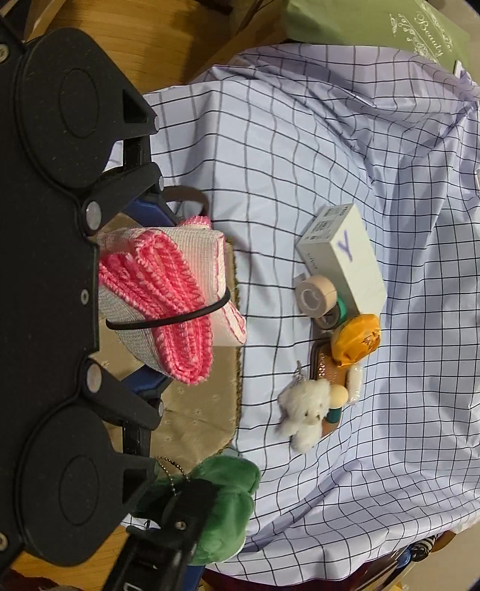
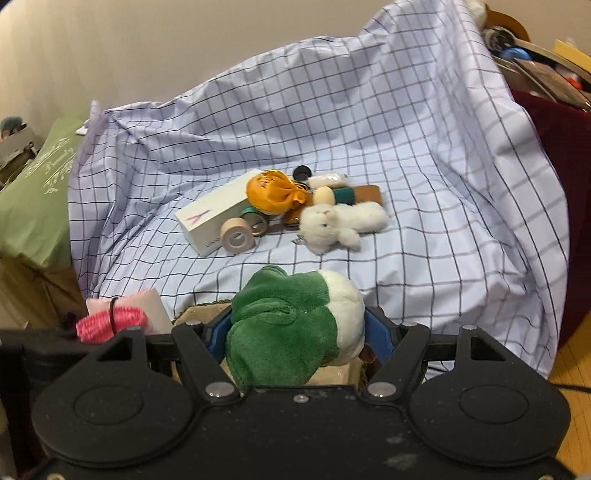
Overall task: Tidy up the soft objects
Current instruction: 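Carry the towel bundle and green plush toy with both tools toward the basket, then open the left tool over the basket while the right tool lowers the plush toy in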
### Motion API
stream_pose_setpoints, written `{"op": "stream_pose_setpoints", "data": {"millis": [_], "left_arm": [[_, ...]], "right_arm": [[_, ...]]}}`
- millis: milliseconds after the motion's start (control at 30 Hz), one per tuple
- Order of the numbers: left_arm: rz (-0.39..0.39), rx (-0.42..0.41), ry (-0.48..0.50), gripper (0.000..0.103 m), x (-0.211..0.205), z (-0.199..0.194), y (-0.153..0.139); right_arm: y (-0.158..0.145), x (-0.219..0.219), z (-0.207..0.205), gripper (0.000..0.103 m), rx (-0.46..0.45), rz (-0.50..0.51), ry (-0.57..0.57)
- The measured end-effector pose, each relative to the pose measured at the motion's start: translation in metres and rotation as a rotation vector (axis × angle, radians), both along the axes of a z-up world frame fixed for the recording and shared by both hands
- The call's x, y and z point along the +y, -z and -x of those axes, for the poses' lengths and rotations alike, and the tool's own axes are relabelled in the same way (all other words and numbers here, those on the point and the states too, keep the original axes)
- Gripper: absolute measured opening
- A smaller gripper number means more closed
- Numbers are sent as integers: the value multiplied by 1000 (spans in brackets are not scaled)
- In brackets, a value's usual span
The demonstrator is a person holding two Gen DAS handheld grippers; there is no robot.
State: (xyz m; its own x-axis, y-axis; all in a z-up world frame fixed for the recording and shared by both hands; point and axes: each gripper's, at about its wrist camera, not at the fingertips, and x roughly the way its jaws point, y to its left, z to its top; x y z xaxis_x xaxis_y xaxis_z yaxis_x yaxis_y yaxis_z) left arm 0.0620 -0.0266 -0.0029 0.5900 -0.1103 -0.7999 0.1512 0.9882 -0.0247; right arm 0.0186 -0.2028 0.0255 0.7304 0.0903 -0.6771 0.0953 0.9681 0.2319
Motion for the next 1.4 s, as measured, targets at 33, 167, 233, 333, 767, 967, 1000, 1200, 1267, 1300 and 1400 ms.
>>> {"op": "stream_pose_setpoints", "data": {"millis": [33,167,233,333,767,967,1000,1200,1267,1300,1400], "left_arm": [[-1,2,-4,71,-1,2,1],[7,13,-18,71,-2,13,7],[2,4,-26,71,-2,19,8],[1,-14,-39,72,0,26,7],[16,-27,-45,79,4,28,12],[32,-37,-85,79,12,35,11],[30,-39,-87,79,12,36,11],[22,-41,-81,79,12,40,12],[23,-46,-84,79,13,41,12],[23,-47,-87,79,14,41,11],[25,-44,-91,79,15,42,12]], "right_arm": [[0,-1,2,72,2,-2,7],[3,-2,14,72,9,-3,27],[4,-1,20,72,13,-8,25],[6,1,28,72,24,-11,20],[9,1,29,72,40,-13,10],[11,3,28,72,56,-11,1],[11,3,27,72,58,-12,-2],[14,5,25,72,76,-5,-13],[14,5,25,72,79,-3,-16],[14,5,25,72,80,-3,-17],[15,4,25,72,81,-2,-19]]}}
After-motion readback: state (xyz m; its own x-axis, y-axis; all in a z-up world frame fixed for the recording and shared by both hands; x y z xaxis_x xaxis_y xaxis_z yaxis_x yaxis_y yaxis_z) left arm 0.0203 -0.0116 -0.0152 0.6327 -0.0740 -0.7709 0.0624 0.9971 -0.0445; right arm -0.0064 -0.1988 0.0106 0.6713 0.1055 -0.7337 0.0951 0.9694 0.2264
